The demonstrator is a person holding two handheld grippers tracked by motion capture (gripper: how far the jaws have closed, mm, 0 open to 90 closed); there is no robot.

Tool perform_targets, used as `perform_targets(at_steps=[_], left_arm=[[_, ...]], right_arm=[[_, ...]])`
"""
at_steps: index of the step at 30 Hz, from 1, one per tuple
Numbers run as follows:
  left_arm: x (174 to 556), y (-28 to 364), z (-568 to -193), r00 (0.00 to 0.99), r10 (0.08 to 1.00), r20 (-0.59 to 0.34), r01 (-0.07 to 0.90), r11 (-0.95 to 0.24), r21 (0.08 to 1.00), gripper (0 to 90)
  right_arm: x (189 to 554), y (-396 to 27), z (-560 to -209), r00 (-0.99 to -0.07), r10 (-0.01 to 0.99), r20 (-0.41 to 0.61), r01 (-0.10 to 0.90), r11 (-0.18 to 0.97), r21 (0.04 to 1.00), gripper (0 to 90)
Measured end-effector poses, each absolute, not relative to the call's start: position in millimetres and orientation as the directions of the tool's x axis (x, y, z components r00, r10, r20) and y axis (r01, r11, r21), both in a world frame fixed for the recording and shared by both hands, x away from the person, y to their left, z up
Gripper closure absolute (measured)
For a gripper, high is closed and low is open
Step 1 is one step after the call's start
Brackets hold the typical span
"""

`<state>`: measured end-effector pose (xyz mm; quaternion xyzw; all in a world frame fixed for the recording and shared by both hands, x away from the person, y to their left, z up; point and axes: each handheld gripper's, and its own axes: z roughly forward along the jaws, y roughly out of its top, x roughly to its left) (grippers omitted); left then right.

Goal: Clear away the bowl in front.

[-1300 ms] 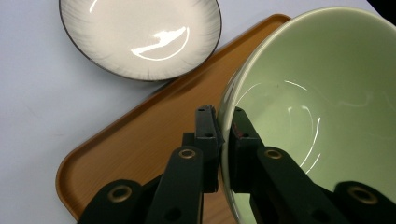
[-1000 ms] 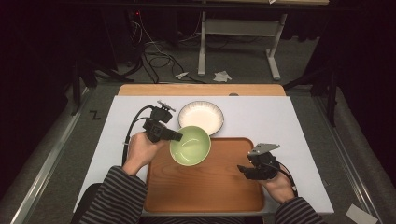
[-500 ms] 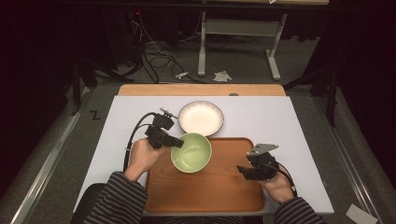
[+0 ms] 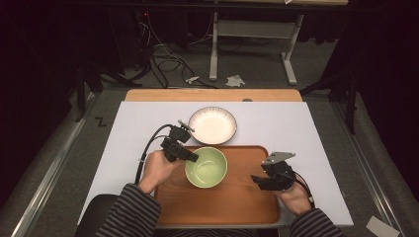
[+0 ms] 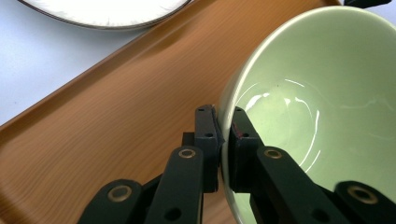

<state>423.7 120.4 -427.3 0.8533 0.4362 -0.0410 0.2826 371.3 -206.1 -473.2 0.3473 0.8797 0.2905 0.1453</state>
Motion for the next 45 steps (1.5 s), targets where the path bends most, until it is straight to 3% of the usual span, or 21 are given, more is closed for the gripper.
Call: perform_targets(at_steps=[20, 45], left_arm=[[433.2, 103.8, -460.4, 0.586, 0.740, -0.329, 0.798, -0.458, 0.391, 85.4], [430.3, 97.5, -464.2, 0.589, 0.743, -0.318, 0.788, -0.440, 0.431, 83.7]], right_arm=[[371.1, -203.4, -471.7, -0.728, 0.683, -0.067, 0.511, 0.605, 0.611, 44.1], [372.9, -199.8, -473.2, -0.731, 0.679, -0.067, 0.511, 0.610, 0.606, 43.9]])
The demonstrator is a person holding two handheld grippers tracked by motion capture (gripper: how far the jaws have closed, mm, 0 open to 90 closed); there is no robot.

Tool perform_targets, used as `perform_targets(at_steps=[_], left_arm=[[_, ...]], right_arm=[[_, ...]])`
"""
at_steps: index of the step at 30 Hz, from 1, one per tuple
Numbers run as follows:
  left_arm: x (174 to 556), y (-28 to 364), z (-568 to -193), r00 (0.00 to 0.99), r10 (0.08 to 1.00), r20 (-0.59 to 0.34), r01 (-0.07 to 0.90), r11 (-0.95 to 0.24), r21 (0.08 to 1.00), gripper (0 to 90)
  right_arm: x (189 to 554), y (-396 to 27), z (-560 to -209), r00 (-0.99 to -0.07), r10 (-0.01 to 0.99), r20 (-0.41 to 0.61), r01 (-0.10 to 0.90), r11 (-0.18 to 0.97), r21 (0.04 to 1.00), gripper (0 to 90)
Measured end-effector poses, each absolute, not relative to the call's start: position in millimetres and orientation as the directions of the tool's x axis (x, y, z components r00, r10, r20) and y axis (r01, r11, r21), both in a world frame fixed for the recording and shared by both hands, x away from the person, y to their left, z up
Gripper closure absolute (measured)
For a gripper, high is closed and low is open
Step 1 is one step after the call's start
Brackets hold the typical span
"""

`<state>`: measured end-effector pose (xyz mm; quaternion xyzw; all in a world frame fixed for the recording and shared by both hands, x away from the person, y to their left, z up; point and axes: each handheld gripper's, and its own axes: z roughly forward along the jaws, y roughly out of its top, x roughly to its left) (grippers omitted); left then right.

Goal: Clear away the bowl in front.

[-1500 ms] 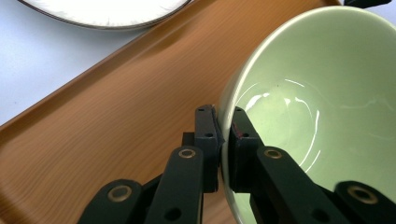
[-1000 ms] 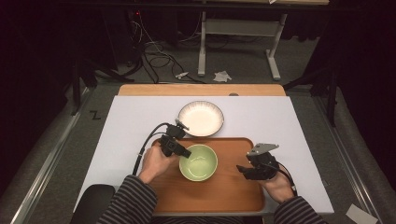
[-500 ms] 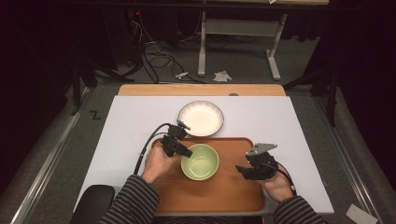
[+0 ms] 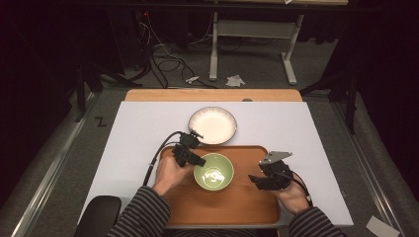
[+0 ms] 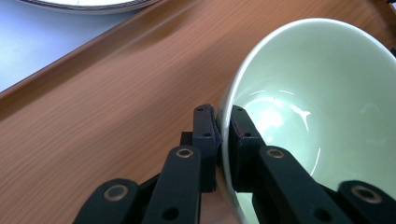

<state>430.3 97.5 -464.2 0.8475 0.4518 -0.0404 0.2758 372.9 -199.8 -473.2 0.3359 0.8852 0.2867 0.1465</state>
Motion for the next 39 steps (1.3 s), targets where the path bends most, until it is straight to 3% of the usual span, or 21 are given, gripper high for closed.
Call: perform_targets(at_steps=[12, 17, 20, 25, 39], left_arm=[[429.2, 100.1, -465.8, 0.587, 0.741, -0.327, 0.788, -0.431, 0.440, 80.7], [428.6, 103.0, -464.9, 0.581, 0.748, -0.322, 0.788, -0.418, 0.453, 70.2], [426.7, 104.5, -462.6, 0.580, 0.752, -0.313, 0.783, -0.409, 0.468, 58.2], [424.1, 110.1, -455.7, 0.574, 0.754, -0.321, 0.779, -0.380, 0.499, 50.2], [415.5, 133.3, -435.9, 0.563, 0.744, -0.360, 0.764, -0.303, 0.569, 47.4]], right_arm=[[372.4, -198.9, -473.8, -0.731, 0.679, -0.067, 0.512, 0.611, 0.605, 43.9], [373.0, -199.5, -474.6, -0.735, 0.674, -0.067, 0.511, 0.616, 0.599, 43.9], [373.1, -199.6, -474.1, -0.731, 0.679, -0.066, 0.513, 0.610, 0.604, 43.9], [373.4, -199.2, -474.4, -0.731, 0.679, -0.059, 0.517, 0.608, 0.603, 44.0], [373.8, -200.3, -475.1, -0.732, 0.679, -0.057, 0.520, 0.610, 0.597, 43.9]])
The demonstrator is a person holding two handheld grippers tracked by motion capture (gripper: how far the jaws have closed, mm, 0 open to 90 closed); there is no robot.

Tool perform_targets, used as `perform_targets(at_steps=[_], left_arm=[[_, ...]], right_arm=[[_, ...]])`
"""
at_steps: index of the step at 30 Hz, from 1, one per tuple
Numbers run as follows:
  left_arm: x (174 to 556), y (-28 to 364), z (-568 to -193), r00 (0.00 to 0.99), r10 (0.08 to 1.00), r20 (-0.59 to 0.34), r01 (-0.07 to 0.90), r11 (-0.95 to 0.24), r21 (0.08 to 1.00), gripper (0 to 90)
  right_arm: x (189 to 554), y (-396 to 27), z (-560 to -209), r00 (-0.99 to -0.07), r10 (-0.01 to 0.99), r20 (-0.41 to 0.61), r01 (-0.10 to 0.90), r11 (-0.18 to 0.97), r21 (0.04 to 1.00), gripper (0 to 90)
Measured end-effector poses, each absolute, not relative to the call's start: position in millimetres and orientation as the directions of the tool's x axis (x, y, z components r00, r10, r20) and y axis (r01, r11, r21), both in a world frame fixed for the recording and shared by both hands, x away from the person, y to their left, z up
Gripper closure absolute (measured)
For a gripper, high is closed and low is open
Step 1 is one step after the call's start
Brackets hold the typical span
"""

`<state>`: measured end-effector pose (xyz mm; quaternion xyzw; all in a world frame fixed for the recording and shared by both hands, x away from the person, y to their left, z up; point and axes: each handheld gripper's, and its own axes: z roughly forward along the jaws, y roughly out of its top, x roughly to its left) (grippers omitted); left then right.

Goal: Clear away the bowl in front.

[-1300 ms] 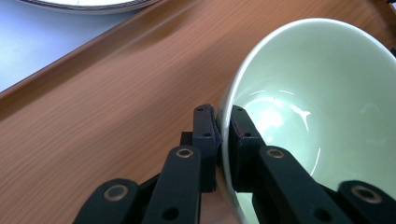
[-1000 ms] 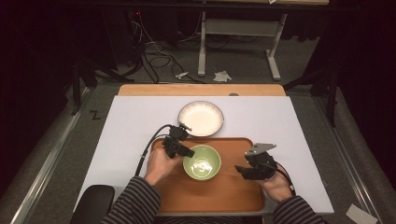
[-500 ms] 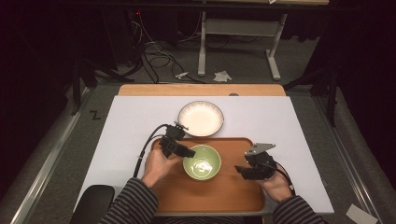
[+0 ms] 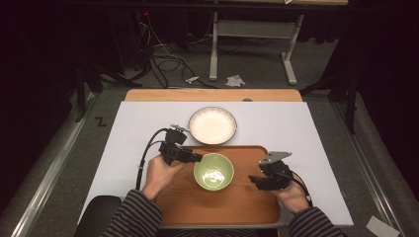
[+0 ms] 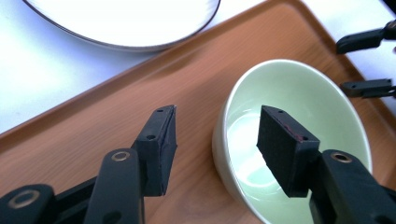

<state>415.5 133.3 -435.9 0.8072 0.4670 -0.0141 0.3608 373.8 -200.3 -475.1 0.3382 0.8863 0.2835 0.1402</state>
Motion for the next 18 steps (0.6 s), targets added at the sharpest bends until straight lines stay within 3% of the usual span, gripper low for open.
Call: perform_targets(at_steps=[18], left_arm=[[405.1, 164.8, -430.4, 0.519, 0.769, -0.373, 0.771, -0.234, 0.592, 46.6]], right_arm=[[371.7, -201.4, -473.5, -0.731, 0.680, -0.063, 0.513, 0.608, 0.605, 44.0]])
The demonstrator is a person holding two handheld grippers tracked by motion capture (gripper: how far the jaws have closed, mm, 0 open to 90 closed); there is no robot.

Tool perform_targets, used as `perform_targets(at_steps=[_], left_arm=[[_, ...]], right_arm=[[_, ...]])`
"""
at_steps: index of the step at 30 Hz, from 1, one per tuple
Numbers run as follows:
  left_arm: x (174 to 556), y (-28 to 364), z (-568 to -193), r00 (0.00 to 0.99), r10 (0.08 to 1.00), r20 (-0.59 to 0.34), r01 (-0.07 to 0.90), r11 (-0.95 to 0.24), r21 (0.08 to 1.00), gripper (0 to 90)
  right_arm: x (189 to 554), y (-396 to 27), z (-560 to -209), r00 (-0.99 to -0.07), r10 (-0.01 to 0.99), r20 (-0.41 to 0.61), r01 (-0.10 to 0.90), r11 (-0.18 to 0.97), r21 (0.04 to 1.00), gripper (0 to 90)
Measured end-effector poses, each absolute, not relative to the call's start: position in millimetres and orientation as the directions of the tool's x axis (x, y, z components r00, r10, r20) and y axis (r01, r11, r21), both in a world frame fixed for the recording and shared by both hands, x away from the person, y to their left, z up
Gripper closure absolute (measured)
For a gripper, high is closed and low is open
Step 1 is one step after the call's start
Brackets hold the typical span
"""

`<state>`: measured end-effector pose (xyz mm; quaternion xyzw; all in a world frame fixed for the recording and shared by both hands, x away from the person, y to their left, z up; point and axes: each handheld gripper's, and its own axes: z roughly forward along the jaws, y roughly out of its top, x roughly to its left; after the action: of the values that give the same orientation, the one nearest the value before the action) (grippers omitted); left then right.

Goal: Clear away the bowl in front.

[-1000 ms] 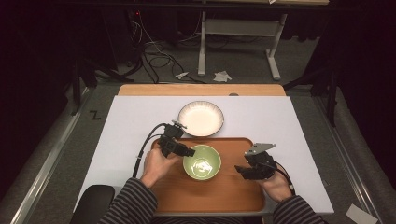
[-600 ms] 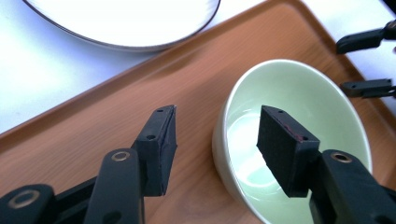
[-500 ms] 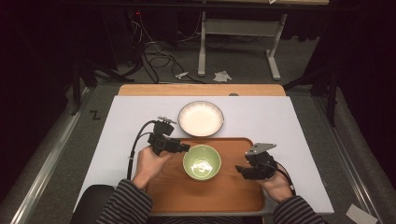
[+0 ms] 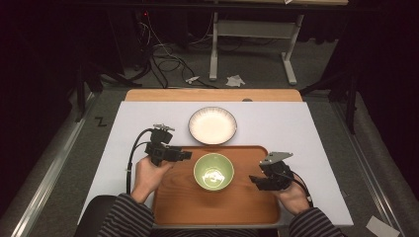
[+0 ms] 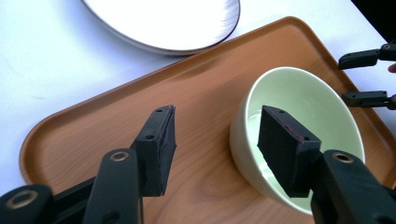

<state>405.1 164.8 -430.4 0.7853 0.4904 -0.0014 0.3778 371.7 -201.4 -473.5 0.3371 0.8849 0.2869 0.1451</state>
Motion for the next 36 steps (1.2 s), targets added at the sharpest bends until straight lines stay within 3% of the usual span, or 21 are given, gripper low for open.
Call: perform_targets(at_steps=[16, 36], left_arm=[[397.2, 183.7, -442.6, 0.466, 0.792, -0.395, 0.789, -0.170, 0.590, 46.3], [393.9, 185.0, -468.0, 0.443, 0.833, -0.332, 0.794, -0.192, 0.578, 45.2]], right_arm=[[372.3, -202.5, -473.4, -0.725, 0.687, -0.057, 0.522, 0.602, 0.604, 44.0], [372.7, -201.5, -473.5, -0.735, 0.675, -0.058, 0.512, 0.610, 0.604, 44.0]])
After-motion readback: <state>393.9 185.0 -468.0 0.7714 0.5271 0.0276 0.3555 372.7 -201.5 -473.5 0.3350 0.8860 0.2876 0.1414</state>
